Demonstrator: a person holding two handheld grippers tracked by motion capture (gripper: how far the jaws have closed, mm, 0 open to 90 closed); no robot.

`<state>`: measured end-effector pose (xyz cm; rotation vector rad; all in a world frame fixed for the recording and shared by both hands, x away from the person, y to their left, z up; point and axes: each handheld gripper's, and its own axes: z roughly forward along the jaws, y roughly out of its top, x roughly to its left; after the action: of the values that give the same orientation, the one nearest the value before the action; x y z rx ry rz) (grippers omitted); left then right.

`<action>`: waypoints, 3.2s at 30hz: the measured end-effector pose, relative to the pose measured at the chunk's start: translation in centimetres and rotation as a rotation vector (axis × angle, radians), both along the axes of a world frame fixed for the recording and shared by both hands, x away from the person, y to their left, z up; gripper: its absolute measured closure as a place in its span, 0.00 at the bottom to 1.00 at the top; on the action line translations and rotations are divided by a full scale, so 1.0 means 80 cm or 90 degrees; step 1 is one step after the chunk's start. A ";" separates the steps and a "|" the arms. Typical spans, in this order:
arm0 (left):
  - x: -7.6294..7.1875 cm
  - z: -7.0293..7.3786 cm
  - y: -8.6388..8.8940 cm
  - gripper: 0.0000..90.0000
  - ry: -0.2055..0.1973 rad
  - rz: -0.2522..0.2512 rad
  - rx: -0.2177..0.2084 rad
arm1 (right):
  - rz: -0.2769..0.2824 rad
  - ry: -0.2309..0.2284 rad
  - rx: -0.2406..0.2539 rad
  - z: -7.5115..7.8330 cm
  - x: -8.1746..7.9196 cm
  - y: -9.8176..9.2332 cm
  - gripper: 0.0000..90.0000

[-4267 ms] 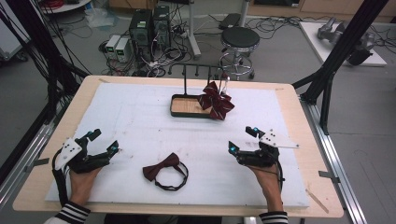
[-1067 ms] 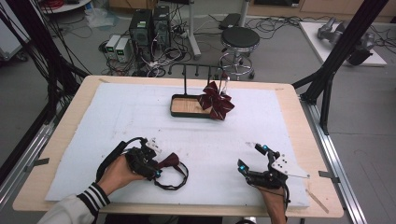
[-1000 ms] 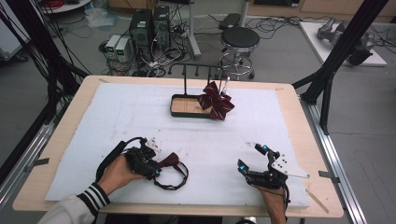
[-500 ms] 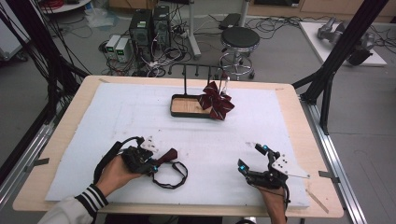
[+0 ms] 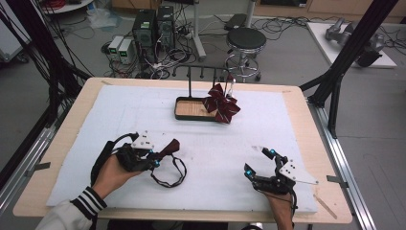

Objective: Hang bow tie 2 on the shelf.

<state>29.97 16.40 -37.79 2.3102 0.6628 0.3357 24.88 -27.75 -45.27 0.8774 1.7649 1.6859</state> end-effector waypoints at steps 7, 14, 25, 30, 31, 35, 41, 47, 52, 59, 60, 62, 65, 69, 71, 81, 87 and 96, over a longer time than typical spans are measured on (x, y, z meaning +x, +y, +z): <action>0.009 0.024 0.011 0.85 -0.032 0.018 -0.033 | -0.007 -0.009 -0.001 0.000 -0.002 0.001 0.11; 0.020 0.040 0.012 0.85 -0.063 0.023 -0.050 | -0.011 -0.010 0.004 0.000 -0.002 0.000 0.11; 0.052 0.074 0.007 0.85 -0.113 0.030 -0.075 | -0.021 -0.017 0.000 0.000 -0.002 0.000 0.11; 0.067 0.081 0.003 0.85 -0.135 0.031 -0.075 | -0.034 -0.028 0.004 0.000 -0.002 -0.001 0.11; 0.070 0.081 0.003 0.85 -0.136 0.033 -0.079 | -0.037 -0.032 0.006 0.001 -0.003 -0.001 0.11; 0.083 0.079 0.004 0.85 -0.138 0.035 -0.104 | -0.056 -0.038 0.012 0.001 -0.002 -0.002 0.11; 0.101 0.089 0.004 0.85 -0.156 0.048 -0.135 | -0.073 -0.050 0.001 -0.002 0.000 0.002 0.11; 0.122 0.095 0.003 0.85 -0.160 0.063 -0.158 | -0.073 -0.055 -0.004 -0.003 -0.001 0.003 0.11; 0.138 0.100 0.002 0.85 -0.165 0.065 -0.176 | -0.072 -0.054 0.002 -0.003 -0.002 0.003 0.11; 0.162 0.109 -0.003 0.85 -0.176 0.082 -0.186 | -0.074 -0.059 0.000 -0.003 -0.003 0.003 0.11; 0.165 0.111 -0.003 0.85 -0.177 0.086 -0.186 | -0.074 -0.061 0.000 -0.003 -0.003 0.003 0.11; 0.171 0.115 -0.002 0.85 -0.178 0.089 -0.188 | -0.076 -0.065 0.000 -0.003 -0.002 0.003 0.11; 0.181 0.117 -0.002 0.85 -0.181 0.098 -0.192 | -0.075 -0.063 0.002 -0.003 -0.002 0.002 0.11; 0.192 0.115 -0.004 0.85 -0.186 0.112 -0.193 | -0.076 -0.063 0.004 -0.004 -0.003 0.002 0.11; 0.197 0.114 -0.006 0.85 -0.187 0.115 -0.184 | -0.076 -0.063 0.004 -0.004 -0.003 0.002 0.11; 0.217 0.105 -0.015 0.85 -0.191 0.147 -0.178 | -0.076 -0.060 0.007 -0.004 -0.003 0.002 0.11; 0.229 0.095 -0.018 0.85 -0.187 0.174 -0.172 | -0.074 -0.059 0.009 -0.004 -0.003 0.002 0.11; 0.237 0.083 -0.017 0.85 -0.183 0.207 -0.171 | -0.075 -0.058 0.011 -0.004 -0.003 0.002 0.11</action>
<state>48.91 15.05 -31.16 1.8524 0.8775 0.6706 24.67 -27.62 -45.57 0.8793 1.6091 1.6418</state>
